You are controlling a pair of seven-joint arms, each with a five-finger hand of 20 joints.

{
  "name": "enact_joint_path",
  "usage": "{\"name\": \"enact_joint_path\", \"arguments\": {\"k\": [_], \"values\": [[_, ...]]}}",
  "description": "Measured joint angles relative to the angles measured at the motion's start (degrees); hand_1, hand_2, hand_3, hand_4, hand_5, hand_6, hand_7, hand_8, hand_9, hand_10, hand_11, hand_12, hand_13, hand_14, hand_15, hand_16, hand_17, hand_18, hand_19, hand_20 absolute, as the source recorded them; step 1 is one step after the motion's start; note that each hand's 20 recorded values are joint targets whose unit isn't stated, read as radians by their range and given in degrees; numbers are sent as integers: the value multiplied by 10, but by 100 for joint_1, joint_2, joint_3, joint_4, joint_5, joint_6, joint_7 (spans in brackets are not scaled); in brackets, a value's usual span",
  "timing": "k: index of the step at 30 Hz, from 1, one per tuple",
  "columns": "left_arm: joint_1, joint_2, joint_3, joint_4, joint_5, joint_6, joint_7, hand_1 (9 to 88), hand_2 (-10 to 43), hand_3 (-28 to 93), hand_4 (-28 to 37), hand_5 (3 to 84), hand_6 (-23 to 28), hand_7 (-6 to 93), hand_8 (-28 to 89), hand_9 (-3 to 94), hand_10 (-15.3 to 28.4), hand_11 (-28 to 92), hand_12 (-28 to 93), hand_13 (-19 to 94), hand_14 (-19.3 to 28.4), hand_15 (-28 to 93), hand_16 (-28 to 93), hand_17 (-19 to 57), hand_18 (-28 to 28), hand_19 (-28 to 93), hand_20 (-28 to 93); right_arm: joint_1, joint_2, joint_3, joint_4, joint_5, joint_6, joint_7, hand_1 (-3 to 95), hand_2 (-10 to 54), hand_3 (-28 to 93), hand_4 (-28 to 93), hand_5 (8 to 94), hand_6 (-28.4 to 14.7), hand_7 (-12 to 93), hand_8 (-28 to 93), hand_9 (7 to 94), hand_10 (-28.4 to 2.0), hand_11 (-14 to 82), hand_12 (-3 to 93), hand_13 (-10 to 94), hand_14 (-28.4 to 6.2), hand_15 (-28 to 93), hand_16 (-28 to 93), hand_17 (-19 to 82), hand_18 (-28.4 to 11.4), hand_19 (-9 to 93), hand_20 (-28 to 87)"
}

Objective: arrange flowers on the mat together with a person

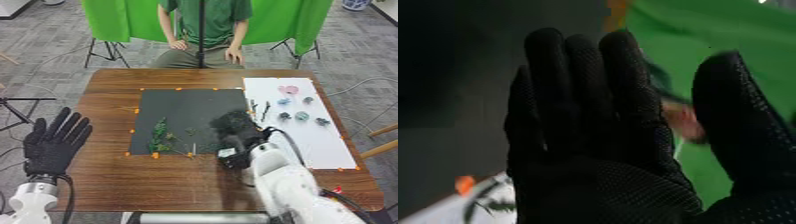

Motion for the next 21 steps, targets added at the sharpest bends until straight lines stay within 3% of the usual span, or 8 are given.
{"name": "enact_joint_path", "arguments": {"k": [3, 7, 13, 21], "values": [[29, -16, 2, -3, -30, -4, 55, 233, 127, 693, -283, 449, 68, 95, -93, 406, 150, 157, 81, 289, 156, 298, -74, -31, 127, 273, 113, -250, 79, 632, 150, 913, -182, -989, 216, 132, 694, -230, 498, -54, 155, -107, 473, -151, 71, 147, 370, -159, 108, 216, 129, -178, 237, 175], [65, -17, 7, -3, -87, -47, 175, 219, 133, 682, -283, 448, 66, 92, -92, 405, 146, 152, 78, 289, 150, 284, -74, -30, 126, 268, 112, -624, 154, 1495, 465, 1940, -1277, -2076, 161, 135, 700, -237, 416, -40, 105, -93, 392, -136, 37, 121, 279, -137, 60, 177, 123, -154, 121, 161], [111, -18, -8, -4, -101, -93, 258, 210, 133, 674, -283, 445, 64, 86, -91, 405, 147, 147, 77, 290, 145, 272, -71, -27, 124, 260, 111, -1018, 308, 2217, 916, 3563, -2327, -3287, 130, 126, 695, -229, 378, -32, 70, -86, 353, -127, 25, 98, 252, -112, 43, 135, 136, -127, 47, 161], [156, -21, -13, -9, -162, -147, 310, 201, 134, 653, -283, 439, 60, 80, -90, 394, 143, 137, 75, 283, 139, 253, -69, -25, 120, 247, 110, -1632, 472, 3126, 861, 5648, -2404, -3891, 116, 130, 688, -227, 388, -42, 58, -87, 357, -125, 28, 86, 242, -95, 44, 95, 157, -103, 19, 178]]}}
